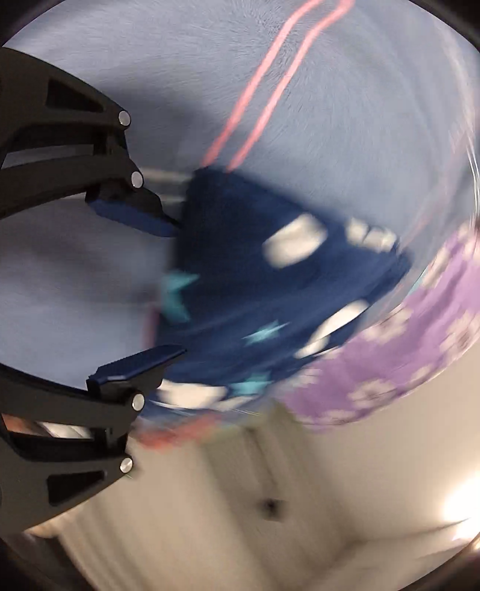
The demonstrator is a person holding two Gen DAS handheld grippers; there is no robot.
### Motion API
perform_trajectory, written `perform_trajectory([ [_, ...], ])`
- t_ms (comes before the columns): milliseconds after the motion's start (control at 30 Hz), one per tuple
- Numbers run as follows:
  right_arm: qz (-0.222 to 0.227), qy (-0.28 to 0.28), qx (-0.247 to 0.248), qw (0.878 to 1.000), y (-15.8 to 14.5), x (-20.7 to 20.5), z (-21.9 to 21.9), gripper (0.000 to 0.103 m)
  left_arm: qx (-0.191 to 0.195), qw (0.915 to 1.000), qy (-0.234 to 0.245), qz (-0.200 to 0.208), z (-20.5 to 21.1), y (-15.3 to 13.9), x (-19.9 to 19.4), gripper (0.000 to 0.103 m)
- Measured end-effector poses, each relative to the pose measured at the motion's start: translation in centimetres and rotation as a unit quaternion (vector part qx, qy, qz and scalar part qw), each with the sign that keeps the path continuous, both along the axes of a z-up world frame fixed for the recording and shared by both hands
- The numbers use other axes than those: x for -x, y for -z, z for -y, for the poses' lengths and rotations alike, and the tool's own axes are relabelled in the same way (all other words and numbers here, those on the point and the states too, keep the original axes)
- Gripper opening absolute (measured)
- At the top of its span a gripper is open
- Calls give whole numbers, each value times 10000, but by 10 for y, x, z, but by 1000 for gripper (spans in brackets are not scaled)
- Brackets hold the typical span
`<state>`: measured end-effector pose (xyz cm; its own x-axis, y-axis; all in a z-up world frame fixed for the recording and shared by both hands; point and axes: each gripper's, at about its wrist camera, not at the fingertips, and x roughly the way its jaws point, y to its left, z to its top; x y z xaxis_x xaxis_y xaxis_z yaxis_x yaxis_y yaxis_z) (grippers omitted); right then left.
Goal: Fold small clothes
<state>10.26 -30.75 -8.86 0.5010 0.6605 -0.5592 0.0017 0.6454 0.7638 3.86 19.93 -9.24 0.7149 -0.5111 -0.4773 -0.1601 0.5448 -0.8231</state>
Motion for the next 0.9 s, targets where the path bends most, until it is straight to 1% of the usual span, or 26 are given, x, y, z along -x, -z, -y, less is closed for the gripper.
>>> perform_trajectory([
  [33, -25, 71, -118, 9999, 1, -5, 0, 70, 262, 9996, -81, 54, -3, 5, 0, 57],
  [67, -49, 121, -242, 9996, 3, -10, 1, 71, 460, 9987, -178, 102, -8, 8, -6, 43],
  [100, -109, 160, -355, 9992, 5, -18, 0, 71, 353, 9991, -245, 41, -8, 8, -12, 29],
  [133, -137, 206, -372, 9990, 6, -23, -2, 65, 205, 9995, -227, 33, -5, 6, -17, 16],
  [167, -160, 268, -304, 9991, 7, -26, -2, 50, -36, 9998, -191, 81, 0, 0, -20, 13],
  [200, -234, 318, -279, 9988, 8, -31, -3, 17, -228, 9995, -170, 121, 4, -7, -21, 10],
  [233, -290, 371, -357, 9983, 8, -31, -2, 16, -419, 9988, -146, 193, 6, -17, -20, 8],
  [267, -218, 405, -402, 9981, 3, -28, -2, 15, -681, 9969, -121, 362, 10, -34, -15, 8],
  [300, 3, 381, -358, 9986, -8, -22, -2, 14, -907, 9946, -85, 496, 13, -48, -10, 7],
  [333, 247, 331, -301, 9987, -22, -12, -3, 14, -1297, 9896, -25, 626, 18, -66, -1, 6],
  [367, 382, 253, -265, 9986, -31, -3, -4, 14, -1570, 9852, 17, 684, 16, -79, 7, 4],
  [433, 502, 76, -181, 9985, -40, 12, -7, 14, -2093, 9754, 17, 693, 13, -94, 25, 0],
  [467, 488, -26, -79, 9988, -41, 23, -10, 14, -2283, 9713, -56, 661, 7, -98, 37, 0],
  [500, 436, -88, -1, 9990, -38, 29, -12, 14, -2308, 9709, -145, 622, -1, -98, 46, 0],
  [567, 156, -138, 313, 9993, -17, 43, -17, 14, -2287, 9715, -314, 531, -16, -92, 60, 0],
  [600, 27, -123, 429, 9990, -6, 45, -17, 15, -2350, 9700, -412, 470, -22, -89, 64, 0],
  [633, -44, -88, 455, 9989, 2, 46, -16, 18, -2358, 9698, -470, 398, -26, -86, 67, 0],
  [667, -103, -15, 418, 9991, 8, 46, -11, 20, -2300, 9715, -466, 319, -29, -84, 67, 0],
  [700, -135, 82, 285, 9995, 12, 46, -5, 24, -2304, 9716, -449, 304, -28, -86, 66, 1],
  [733, -116, 116, 227, 9996, 11, 46, -2, 26, -2362, 9704, -388, 336, -25, -88, 66, 7],
  [767, -46, 139, 265, 9995, 7, 47, 0, 29, -2535, 9661, -232, 419, -13, -95, 61, 18],
  [800, 110, 168, 447, 9988, 0, 49, 0, 31, -2695, 9616, -62, 518, 1, -102, 53, 24],
  [833, 320, 186, 683, 9970, -9, 52, 0, 32, -2813, 9577, 82, 601, 13, -107, 47, 33],
  [867, 320, 186, 683, 9970, -9, 52, 0, 32, -3007, 9502, 355, 741, 36, -114, 38, 38],
  [900, 625, 232, 941, 9933, -19, 55, 4, 32, -3155, 9429, 635, 857, 58, -119, 28, 39],
])
